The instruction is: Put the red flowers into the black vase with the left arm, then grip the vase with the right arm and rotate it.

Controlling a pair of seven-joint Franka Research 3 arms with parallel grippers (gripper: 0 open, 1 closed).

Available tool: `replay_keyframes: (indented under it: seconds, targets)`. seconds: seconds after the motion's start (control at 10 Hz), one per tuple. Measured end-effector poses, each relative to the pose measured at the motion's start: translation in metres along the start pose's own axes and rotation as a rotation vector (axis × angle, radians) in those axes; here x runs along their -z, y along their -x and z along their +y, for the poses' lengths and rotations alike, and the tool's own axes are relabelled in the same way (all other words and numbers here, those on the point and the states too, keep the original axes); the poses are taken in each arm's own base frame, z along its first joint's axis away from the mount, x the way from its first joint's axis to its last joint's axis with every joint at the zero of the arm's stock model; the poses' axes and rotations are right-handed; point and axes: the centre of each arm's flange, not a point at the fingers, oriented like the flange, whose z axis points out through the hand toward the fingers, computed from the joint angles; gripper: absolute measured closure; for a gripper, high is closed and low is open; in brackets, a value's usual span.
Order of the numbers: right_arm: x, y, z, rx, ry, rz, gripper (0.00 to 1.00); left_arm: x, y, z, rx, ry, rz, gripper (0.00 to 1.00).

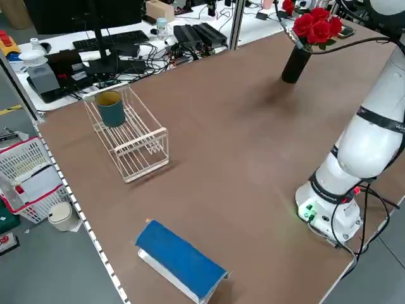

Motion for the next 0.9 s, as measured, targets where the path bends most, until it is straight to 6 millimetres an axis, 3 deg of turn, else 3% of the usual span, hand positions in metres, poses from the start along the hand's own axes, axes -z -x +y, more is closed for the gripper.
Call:
replay_keyframes:
  seconds: [0.1, 0.9]
  targets:
    - [0.0000, 0.0000, -0.0001, -0.001, -0.001, 0.001, 0.44, 0.0000, 0.0000, 0.0000, 0.000, 0.000, 0.000, 0.00]
    - [0.0002, 0.0022, 0.0078, -0.048, -0.052, 0.015, 0.38, 0.0000, 0.0000, 0.0000, 0.000, 0.000, 0.000, 0.00]
